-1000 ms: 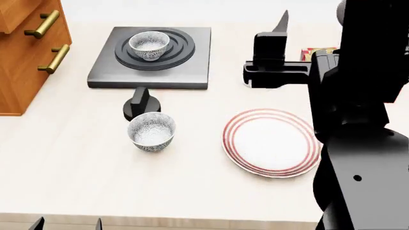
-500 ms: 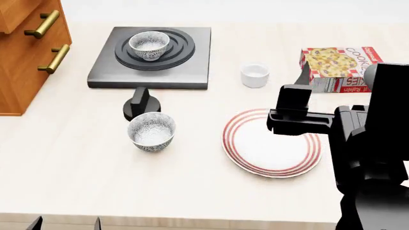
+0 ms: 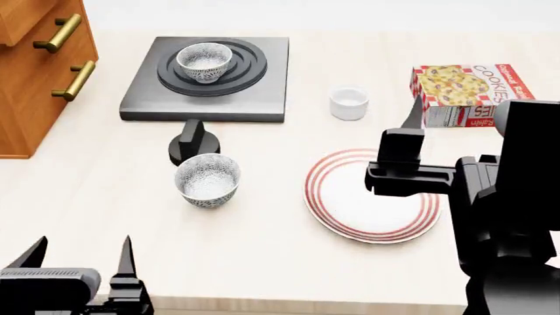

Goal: Pick the akita bowl on the stove and place it on the plate.

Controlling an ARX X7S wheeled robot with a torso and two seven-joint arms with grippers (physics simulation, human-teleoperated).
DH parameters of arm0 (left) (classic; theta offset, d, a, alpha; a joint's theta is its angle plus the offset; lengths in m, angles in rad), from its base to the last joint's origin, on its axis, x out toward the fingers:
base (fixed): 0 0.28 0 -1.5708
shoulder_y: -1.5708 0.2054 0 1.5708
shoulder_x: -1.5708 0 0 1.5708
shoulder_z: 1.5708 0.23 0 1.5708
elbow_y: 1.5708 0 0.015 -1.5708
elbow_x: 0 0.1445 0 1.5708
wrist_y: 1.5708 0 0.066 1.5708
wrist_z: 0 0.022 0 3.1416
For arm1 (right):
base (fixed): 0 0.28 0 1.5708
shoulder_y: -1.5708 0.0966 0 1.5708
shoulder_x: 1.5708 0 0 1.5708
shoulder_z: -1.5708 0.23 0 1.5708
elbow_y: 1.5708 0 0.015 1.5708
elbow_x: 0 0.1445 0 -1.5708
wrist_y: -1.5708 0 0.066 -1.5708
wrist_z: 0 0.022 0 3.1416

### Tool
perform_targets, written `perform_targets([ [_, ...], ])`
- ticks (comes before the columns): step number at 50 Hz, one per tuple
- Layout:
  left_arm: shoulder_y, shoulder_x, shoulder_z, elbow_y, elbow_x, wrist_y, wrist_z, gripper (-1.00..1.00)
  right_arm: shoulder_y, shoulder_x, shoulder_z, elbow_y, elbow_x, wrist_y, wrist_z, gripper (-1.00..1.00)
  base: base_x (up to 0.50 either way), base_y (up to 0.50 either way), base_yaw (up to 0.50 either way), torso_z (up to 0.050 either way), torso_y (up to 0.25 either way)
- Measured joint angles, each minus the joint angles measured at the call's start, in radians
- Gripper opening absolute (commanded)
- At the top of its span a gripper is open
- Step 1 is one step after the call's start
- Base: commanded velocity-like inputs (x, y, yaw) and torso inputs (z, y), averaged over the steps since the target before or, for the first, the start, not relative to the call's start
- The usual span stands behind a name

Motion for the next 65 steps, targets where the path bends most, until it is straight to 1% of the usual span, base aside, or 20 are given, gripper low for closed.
perform_targets([
  [7,-0.128,-0.01,0.028,0.059,0.007,-0.158,-0.027,1.0,-0.001,0.002,-0.001,0.001,0.004,0.0,0.002,1.0,0.0,0.0,0.0,0.0,0.0],
  [15,-0.296,-0.011,0.07,0.062,0.034,-0.315,-0.055,1.0,-0.002,0.004,-0.004,0.004,0.007,-0.003,0.005,1.0,0.0,0.0,0.0,0.0,0.0],
  [23,-0.474,-0.003,0.11,0.019,0.036,-0.452,-0.042,1.0,-0.006,0.008,-0.01,0.008,0.007,-0.014,0.008,1.0,0.0,0.0,0.0,0.0,0.0],
  [30,-0.587,0.025,0.095,-0.007,-0.005,-0.549,-0.019,1.0,-0.016,0.007,-0.005,0.003,0.018,-0.027,0.001,1.0,0.0,0.0,0.0,0.0,0.0],
  [37,-0.643,0.035,0.089,-0.018,-0.028,-0.595,-0.009,1.0,-0.02,0.008,-0.003,-0.004,0.027,-0.027,-0.001,1.0,0.0,-0.04,0.0,0.0,0.0],
  [44,-0.672,0.038,0.085,-0.023,-0.042,-0.62,-0.006,1.0,-0.022,0.009,-0.003,-0.004,0.033,-0.029,-0.001,1.0,-0.02,-0.23,0.0,0.0,0.0],
  [65,-0.7,0.034,0.087,-0.026,-0.065,-0.642,-0.012,1.0,-0.022,0.011,0.003,0.0,0.045,-0.028,0.008,1.0,-0.06,-0.34,0.0,0.0,0.0],
])
